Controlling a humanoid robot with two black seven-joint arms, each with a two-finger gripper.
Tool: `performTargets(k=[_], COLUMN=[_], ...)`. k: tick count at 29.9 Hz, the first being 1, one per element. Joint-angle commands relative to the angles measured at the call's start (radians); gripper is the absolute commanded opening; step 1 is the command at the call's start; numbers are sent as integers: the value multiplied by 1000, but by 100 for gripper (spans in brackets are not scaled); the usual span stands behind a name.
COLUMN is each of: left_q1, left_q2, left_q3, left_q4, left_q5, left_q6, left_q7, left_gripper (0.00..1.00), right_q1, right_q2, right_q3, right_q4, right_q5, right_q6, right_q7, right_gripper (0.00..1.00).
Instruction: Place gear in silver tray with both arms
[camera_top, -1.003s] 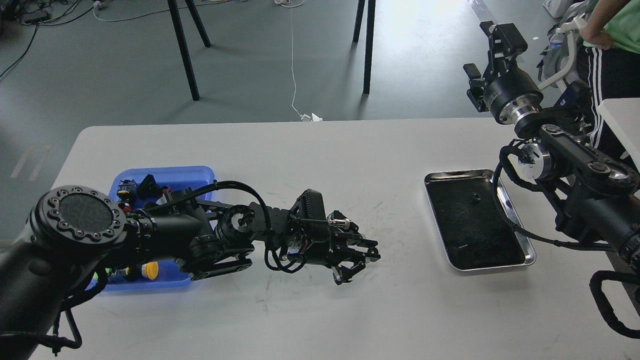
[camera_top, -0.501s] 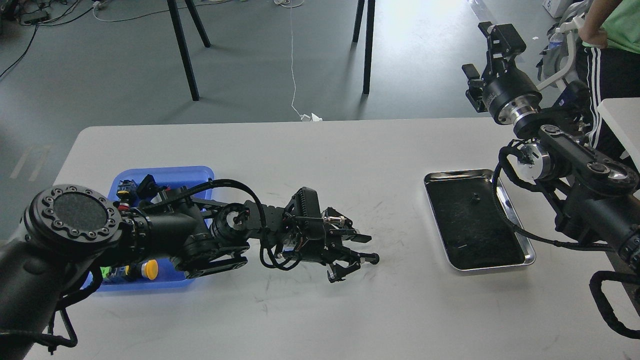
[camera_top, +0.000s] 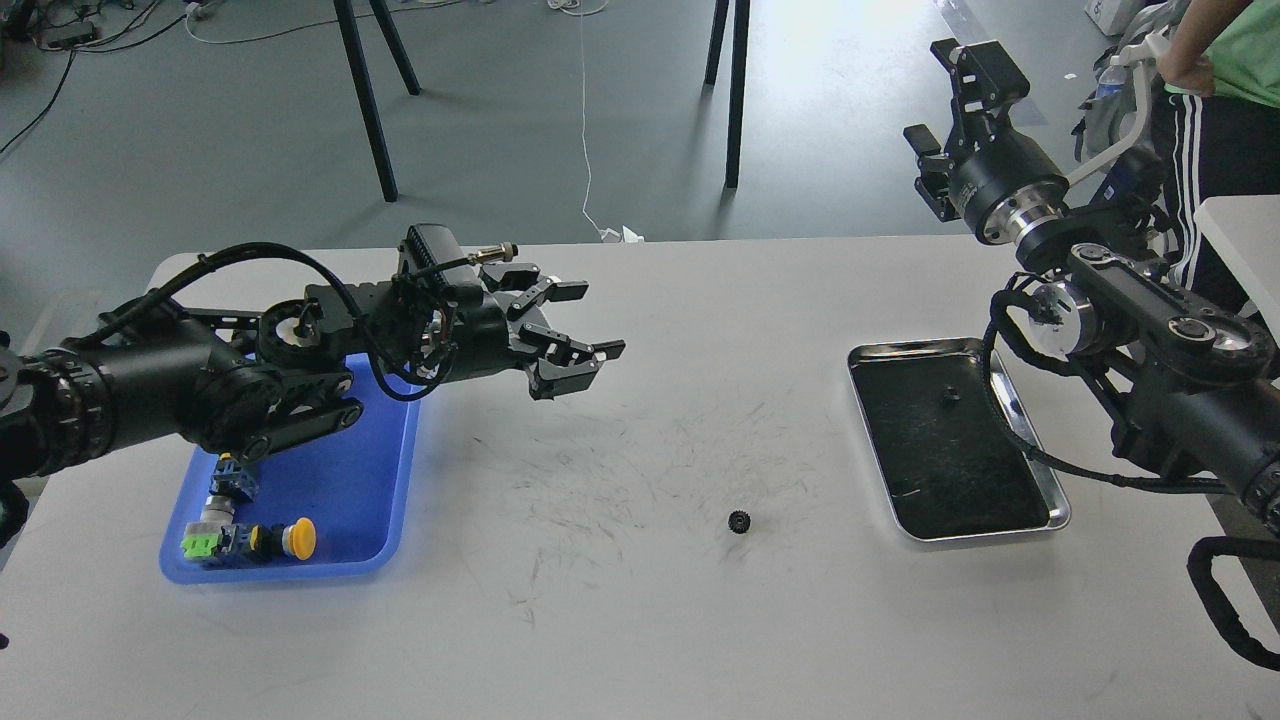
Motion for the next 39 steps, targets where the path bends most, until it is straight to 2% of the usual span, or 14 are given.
performTargets(k=[1, 6, 11, 18, 22, 29, 33, 39], left_q1=[12, 64, 108, 183, 200, 240, 252, 280], left_q2=[121, 226, 324, 407, 436, 504, 536, 550], left_q3=[-50, -76, -126, -264, -276, -327, -337, -353], left_q4=[0, 0, -34, -21, -18, -18, -17, -21], left_q5=[-67, -170, -276, -590, -653, -897, -955, -962], left_q6=[-2, -3, -20, -212, -259, -433, -529, -555], left_q7=[0, 0, 0, 0, 0, 0, 0, 0], left_gripper=[98, 98, 98, 97, 98, 98, 98, 98], right_q1=[21, 67, 125, 305, 381, 510, 537, 570], right_q2=[-31, -41, -53, -99, -100, -90, -33, -19], right_q3=[-55, -139, -242, -576, -706, -903, -969, -987], right_q4=[15, 18, 21, 23, 67, 190, 207, 270], right_q5=[1, 1, -1, 3, -2, -36, -144, -292], right_q6=[1, 4, 41, 179, 233, 236, 230, 245], right_q7=[-2, -5, -39, -71, -71, -68, -68, -59], right_gripper=[95, 95, 95, 97, 98, 98, 97, 96])
